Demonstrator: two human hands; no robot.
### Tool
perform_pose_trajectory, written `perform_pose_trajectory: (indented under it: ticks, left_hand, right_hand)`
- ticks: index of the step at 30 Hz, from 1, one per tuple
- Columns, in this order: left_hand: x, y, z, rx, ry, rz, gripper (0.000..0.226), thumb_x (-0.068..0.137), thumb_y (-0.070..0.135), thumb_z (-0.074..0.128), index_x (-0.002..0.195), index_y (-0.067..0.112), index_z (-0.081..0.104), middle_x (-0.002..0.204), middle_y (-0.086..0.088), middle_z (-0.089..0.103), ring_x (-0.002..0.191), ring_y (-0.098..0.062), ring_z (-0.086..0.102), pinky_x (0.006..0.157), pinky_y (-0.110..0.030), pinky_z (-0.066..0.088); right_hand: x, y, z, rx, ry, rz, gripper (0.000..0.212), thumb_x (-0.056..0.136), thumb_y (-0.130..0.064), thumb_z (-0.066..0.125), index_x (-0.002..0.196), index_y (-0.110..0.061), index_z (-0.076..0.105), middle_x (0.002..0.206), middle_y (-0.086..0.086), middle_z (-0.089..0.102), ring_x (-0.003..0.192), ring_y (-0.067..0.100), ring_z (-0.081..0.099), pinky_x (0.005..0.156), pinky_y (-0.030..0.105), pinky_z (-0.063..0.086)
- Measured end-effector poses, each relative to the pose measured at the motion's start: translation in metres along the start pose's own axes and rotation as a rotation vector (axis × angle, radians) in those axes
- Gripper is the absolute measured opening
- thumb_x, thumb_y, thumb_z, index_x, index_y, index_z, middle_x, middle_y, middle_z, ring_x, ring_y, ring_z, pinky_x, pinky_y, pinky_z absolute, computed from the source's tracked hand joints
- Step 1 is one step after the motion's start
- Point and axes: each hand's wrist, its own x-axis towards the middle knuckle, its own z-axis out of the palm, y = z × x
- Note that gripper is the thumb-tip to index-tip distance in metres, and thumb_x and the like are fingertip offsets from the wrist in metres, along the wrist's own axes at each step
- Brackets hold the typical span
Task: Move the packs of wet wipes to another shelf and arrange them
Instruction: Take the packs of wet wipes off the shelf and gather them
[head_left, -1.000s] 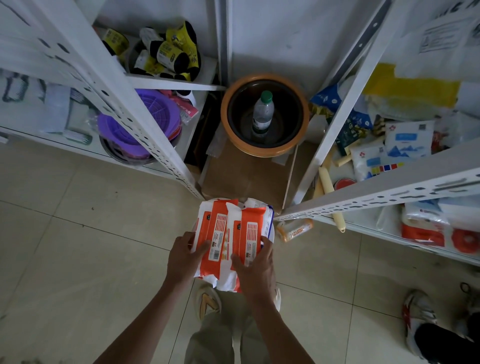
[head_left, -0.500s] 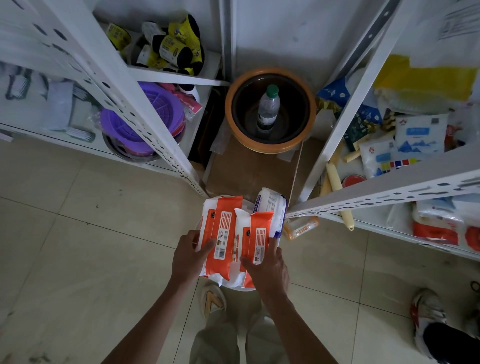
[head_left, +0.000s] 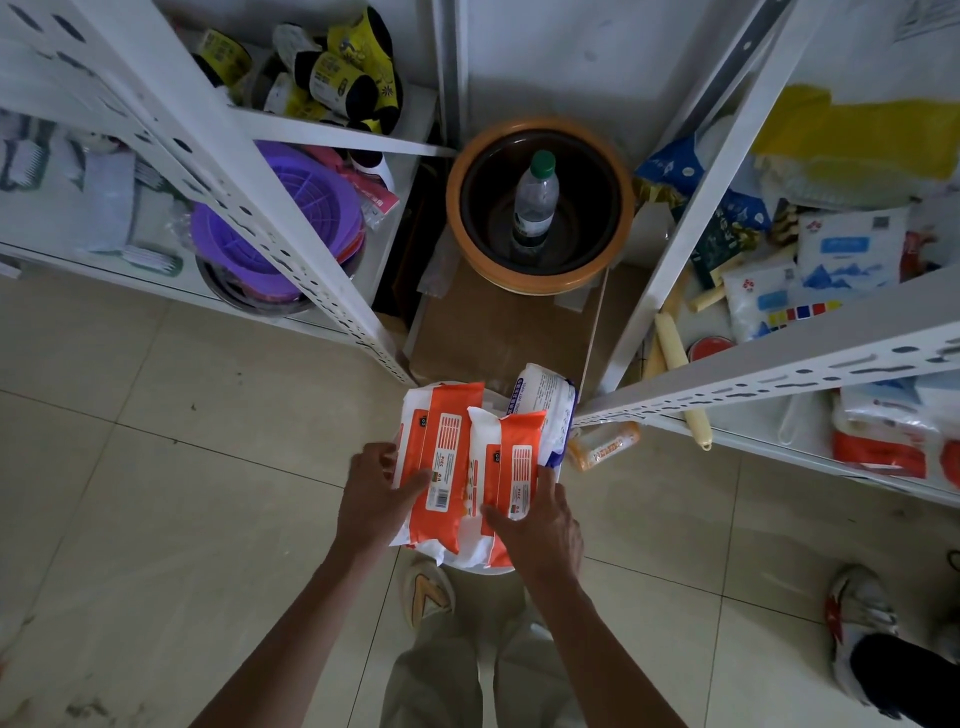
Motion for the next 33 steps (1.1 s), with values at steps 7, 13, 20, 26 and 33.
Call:
perform_pose_trajectory:
  ticks: [7, 13, 20, 26, 33]
  left_hand:
    - [0.037, 0.139, 0.012, 0.531, 0.246, 0.598, 0.041, 0.095, 0.046, 0.060, 0.127, 0.022, 0.062, 0.114, 0.002, 0.073, 0.112, -0.020, 0.066, 0.099, -0.040, 0.047]
    - [0.088, 0.186, 0.079, 0.793, -0.302, 0.265, 0.074, 0.087, 0.062, 0.065, 0.143, 0.016, 0.048, 0.144, -0.007, 0.056, 0.134, -0.032, 0.053, 0.112, -0.052, 0.038]
    - [0.113, 0.185, 0.095, 0.628, -0.389, 0.204, 0.080, 0.072, 0.056, 0.085, 0.134, 0.014, 0.055, 0.134, -0.005, 0.061, 0.120, -0.029, 0.062, 0.095, -0.040, 0.055]
    - [0.106, 0.203, 0.081, 0.401, -0.321, 0.427, 0.048, 0.062, 0.057, 0.085, 0.092, 0.022, 0.071, 0.084, 0.004, 0.074, 0.079, -0.018, 0.073, 0.068, -0.036, 0.060]
    - [0.053, 0.211, 0.028, 0.206, -0.204, 0.607, 0.051, 0.077, 0.041, 0.084, 0.118, 0.016, 0.069, 0.109, 0.004, 0.072, 0.093, -0.009, 0.065, 0.067, -0.011, 0.044]
  right_hand:
    - [0.003, 0.003, 0.003, 0.009, -0.016, 0.004, 0.099, 0.073, -0.088, 0.050, 0.151, -0.032, 0.026, 0.147, -0.003, 0.057, 0.126, 0.026, 0.065, 0.101, 0.050, 0.057]
    - [0.007, 0.008, 0.006, -0.010, -0.019, -0.008, 0.100, 0.075, -0.083, 0.055, 0.154, -0.030, 0.023, 0.151, -0.003, 0.053, 0.129, 0.026, 0.063, 0.104, 0.049, 0.055]
    - [0.008, 0.010, 0.008, 0.006, -0.013, -0.001, 0.109, 0.064, -0.100, 0.028, 0.150, -0.033, 0.025, 0.148, -0.004, 0.057, 0.127, 0.024, 0.064, 0.102, 0.049, 0.056]
    - [0.001, 0.002, 0.003, 0.029, -0.037, 0.022, 0.089, 0.079, -0.076, 0.062, 0.149, -0.032, 0.029, 0.144, -0.005, 0.059, 0.124, 0.020, 0.066, 0.096, 0.042, 0.058]
    - [-0.003, -0.009, -0.006, 0.083, -0.092, 0.074, 0.090, 0.081, -0.074, 0.061, 0.152, -0.030, 0.027, 0.150, -0.002, 0.054, 0.130, 0.025, 0.061, 0.103, 0.048, 0.055]
